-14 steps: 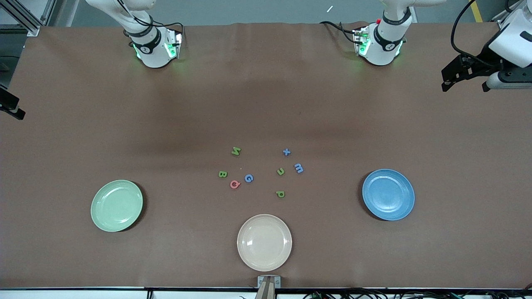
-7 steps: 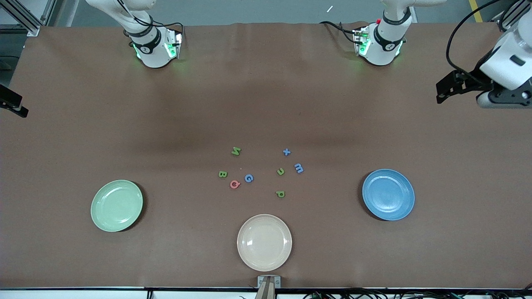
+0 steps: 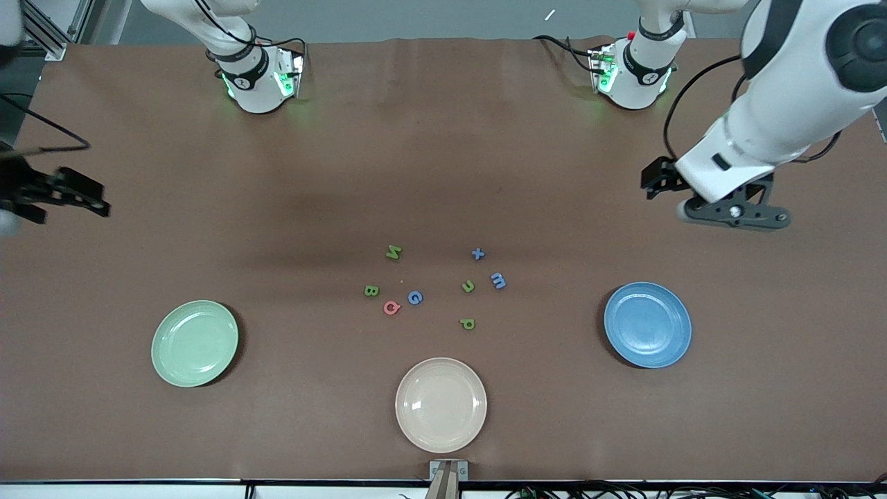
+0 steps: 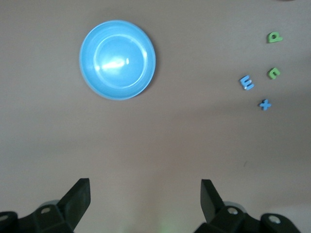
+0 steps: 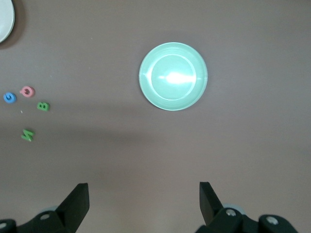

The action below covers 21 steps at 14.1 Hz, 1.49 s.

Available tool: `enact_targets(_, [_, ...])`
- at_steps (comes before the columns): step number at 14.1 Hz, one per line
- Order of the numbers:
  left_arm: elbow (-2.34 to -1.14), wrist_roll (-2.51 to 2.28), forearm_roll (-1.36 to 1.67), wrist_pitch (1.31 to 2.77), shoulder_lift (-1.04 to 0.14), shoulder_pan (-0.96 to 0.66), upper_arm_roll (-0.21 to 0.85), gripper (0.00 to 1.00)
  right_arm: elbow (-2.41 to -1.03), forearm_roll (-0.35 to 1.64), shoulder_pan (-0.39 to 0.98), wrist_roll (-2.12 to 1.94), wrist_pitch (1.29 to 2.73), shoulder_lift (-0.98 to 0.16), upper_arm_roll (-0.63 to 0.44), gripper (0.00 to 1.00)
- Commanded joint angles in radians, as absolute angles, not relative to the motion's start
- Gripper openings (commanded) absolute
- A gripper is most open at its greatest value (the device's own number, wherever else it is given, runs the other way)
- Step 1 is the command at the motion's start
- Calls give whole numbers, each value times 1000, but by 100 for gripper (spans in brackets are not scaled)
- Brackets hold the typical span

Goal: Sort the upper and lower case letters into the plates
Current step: 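Move the left gripper to the blue E while the right gripper reaches the M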

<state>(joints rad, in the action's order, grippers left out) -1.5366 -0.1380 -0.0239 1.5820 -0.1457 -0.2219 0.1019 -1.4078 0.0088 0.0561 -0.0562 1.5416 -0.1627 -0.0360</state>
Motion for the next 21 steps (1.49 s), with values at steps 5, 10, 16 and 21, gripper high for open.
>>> enact_targets(5, [-1603, -360, -38, 1868, -357, -385, 104, 99, -1430, 57, 236, 277, 1682, -345, -40, 100])
enact_targets(10, [-1650, -661, -34, 2058, -498, -468, 107, 92, -1483, 69, 348, 489, 1811, -458, -40, 100])
enact_targets(16, [-1729, -909, -38, 2341, -630, -518, 100, 82, -1594, 71, 483, 742, 2025, -560, -40, 100])
enact_targets(21, [-1635, -960, -37, 2341, -721, -522, 95, 71, -1718, 98, 586, 936, 2227, -587, -38, 100])
